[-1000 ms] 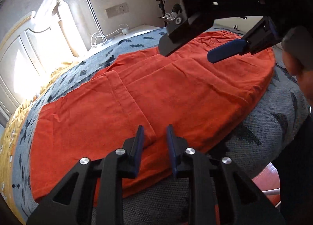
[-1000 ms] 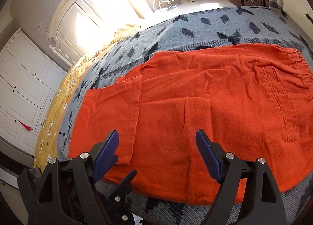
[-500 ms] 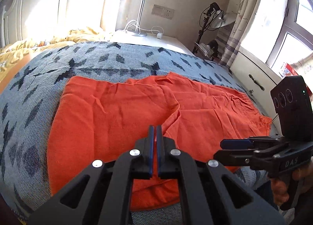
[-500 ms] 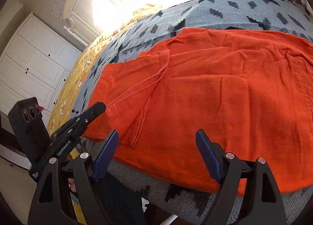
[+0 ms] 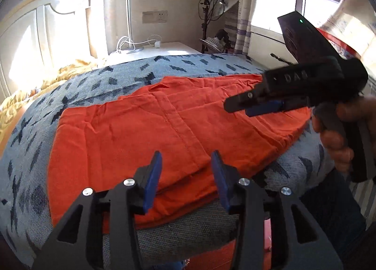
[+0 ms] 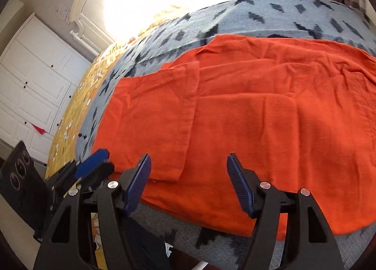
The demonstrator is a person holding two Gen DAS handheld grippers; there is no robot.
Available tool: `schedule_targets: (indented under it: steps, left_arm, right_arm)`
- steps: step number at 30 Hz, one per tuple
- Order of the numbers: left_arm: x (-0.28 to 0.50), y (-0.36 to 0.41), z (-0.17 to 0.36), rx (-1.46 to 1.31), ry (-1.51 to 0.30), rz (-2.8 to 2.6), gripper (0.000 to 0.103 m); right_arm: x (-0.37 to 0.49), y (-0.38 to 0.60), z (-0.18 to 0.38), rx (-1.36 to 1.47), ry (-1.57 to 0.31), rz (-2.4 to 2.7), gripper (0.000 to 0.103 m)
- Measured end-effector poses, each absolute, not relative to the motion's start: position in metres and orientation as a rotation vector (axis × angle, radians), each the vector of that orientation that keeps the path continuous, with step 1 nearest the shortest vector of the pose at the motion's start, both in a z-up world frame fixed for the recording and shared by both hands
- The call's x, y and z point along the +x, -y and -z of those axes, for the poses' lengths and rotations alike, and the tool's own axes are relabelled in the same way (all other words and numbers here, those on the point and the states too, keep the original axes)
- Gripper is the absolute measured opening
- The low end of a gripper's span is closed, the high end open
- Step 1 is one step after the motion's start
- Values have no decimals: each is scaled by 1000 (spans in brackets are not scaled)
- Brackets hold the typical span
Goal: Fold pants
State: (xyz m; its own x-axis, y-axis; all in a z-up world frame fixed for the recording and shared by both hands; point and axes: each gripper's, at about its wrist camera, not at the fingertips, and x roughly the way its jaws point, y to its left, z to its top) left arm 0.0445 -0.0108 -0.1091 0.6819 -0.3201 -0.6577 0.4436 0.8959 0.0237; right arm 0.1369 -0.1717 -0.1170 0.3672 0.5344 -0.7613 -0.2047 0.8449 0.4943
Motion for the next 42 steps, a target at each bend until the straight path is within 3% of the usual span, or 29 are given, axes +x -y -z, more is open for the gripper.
schedule_targets:
  steps: [4,5,6,16,20,23,26,33,37,42]
  left_arm:
    - [53,54,133,348,-707,427,43]
    - [57,59,139,364,-726,425,31]
    - [64,59,145,364,-753,401,7]
    - [79,-44,113,48,-758,293,2]
    - [65,-12,114,60,-764,407,4]
    - [48,5,113,57,-740,434,52]
    - [31,-48,104,-139,-699,274,45]
    - [-4,-206,132,-629,-677,78,43]
    - [-7,-224,145,-785,-660,148,43]
    - [22,-196,143,-705,-713,216,45]
  right_arm:
    - [146,201,111,372,-1080,-428,66]
    - [145,202,110,370,-1079,-432,66]
    - [143,203,110,369,-1079,-437,66]
    - [148,188,119,366,-1107,-506,67]
    - [161,166,121,341,-1118,-555,67]
    - [173,158,123,337,-1122,-548,67]
    - [180,160,121,315,-1122,-522,67]
    - [187,143,106,177,-1104,-536,67]
    - [198,80,92,40,-1088,-614,67]
    - [210,-14,88,-144,-1077,-686,66]
